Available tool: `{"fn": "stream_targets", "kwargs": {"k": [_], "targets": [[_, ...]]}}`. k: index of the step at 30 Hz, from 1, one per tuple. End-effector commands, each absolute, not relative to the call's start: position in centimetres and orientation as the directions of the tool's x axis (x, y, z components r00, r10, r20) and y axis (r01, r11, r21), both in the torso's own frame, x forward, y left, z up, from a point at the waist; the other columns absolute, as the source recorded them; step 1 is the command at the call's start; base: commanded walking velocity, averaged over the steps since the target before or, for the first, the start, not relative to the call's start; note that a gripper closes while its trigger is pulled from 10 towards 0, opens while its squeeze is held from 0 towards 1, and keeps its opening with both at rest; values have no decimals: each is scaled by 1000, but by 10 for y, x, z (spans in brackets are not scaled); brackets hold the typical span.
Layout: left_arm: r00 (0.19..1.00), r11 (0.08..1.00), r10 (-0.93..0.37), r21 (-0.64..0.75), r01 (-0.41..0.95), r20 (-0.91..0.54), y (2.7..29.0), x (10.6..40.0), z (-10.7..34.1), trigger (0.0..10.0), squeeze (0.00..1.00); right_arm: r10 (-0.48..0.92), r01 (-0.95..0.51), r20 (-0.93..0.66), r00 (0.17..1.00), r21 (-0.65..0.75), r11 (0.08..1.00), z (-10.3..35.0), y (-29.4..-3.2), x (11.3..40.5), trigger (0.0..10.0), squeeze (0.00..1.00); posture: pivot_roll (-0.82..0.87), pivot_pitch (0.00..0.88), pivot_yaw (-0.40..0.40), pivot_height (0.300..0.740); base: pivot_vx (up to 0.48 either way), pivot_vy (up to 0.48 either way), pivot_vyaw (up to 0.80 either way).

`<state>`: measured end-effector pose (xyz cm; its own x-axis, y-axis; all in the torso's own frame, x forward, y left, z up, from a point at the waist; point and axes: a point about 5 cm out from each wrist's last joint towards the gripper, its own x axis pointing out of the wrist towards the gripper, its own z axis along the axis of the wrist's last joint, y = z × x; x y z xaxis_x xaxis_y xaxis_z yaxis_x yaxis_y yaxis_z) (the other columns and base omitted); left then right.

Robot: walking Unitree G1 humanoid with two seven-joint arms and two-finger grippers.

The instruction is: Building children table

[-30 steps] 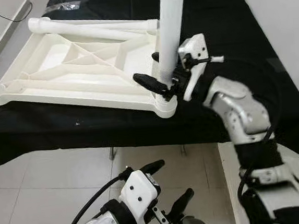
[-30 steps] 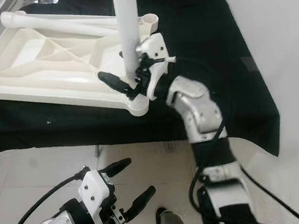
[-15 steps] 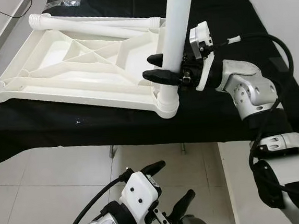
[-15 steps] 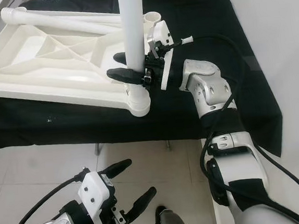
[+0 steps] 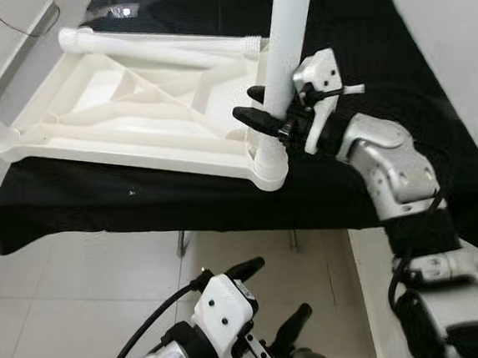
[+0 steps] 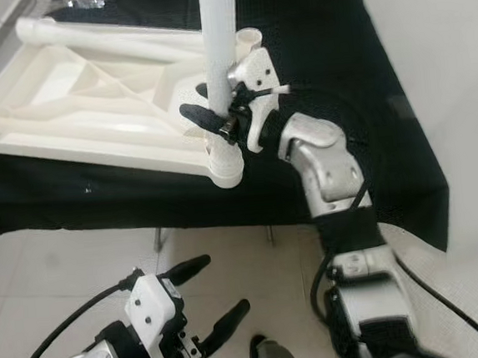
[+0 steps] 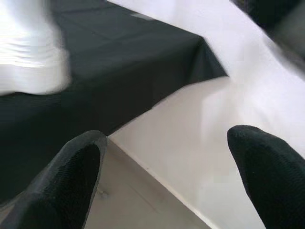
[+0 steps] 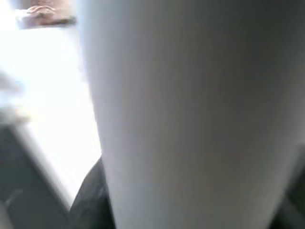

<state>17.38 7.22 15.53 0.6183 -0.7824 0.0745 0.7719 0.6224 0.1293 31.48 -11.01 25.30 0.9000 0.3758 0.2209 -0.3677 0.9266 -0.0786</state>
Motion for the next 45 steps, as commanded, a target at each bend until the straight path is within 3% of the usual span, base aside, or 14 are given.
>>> {"fn": "stream_targets", "kwargs": {"k": [1,11,12,14,15,16,17,18,26,35,36,38,39,45], "targets": [[619,620,-783,130,773,58,74,173,153,10000,0,227,-228,-106,968,4,974,194,-119,307,0,0,97,311,-26,740,0,0,0],[620,621,-782,142,771,56,74,178,151,10000,0,217,-218,26,976,28,975,228,-93,330,0,0,90,285,-28,740,0,0,0],[623,624,-780,144,768,58,74,179,151,10000,0,209,-210,27,977,23,977,230,-93,333,3137,0,89,285,-30,740,0,0,0],[623,624,-780,144,768,58,74,179,151,10000,0,209,-210,27,977,23,977,230,-93,333,3137,0,89,285,-30,740,0,0,0],[625,626,-778,144,766,60,74,179,151,10000,0,182,-183,33,983,5,983,234,-93,332,10000,0,87,283,-31,740,0,0,0],[625,626,-778,144,766,60,74,179,151,10000,0,182,-183,33,983,5,983,234,-93,332,10000,0,87,283,-31,740,0,0,0],[626,628,-777,144,765,61,73,180,151,10000,0,160,-160,69,985,0,987,240,-96,333,10000,698,87,280,-31,740,0,0,0],[627,629,-776,145,764,62,73,181,151,10000,0,138,-139,96,986,-1,990,245,-101,337,10000,1000,87,279,-29,740,0,0,0],[644,646,-762,143,750,68,75,185,152,10000,0,106,-114,194,975,30,993,260,-130,343,10000,1000,83,274,-26,740,0,0,0],[711,721,-693,94,687,121,85,207,158,10000,0,224,-229,198,954,0,973,238,-144,303,10000,1000,42,246,-1,740,0,0,0],[717,728,-685,94,679,128,85,211,159,10000,0,226,-231,201,953,-1,973,236,-145,301,10000,431,38,231,2,740,0,0,0],[719,732,-681,94,675,138,85,214,161,10000,0,226,-232,204,952,2,973,234,-146,298,10000,431,36,228,3,740,0,0,0],[719,733,-680,99,673,144,85,217,162,10000,0,242,-248,212,947,3,969,234,-146,295,10000,0,33,218,6,740,0,0,0],[759,774,-631,78,628,157,87,233,164,10000,0,349,-361,224,910,13,933,228,-138,283,10000,0,25,178,10,740,0,0,0]]}}
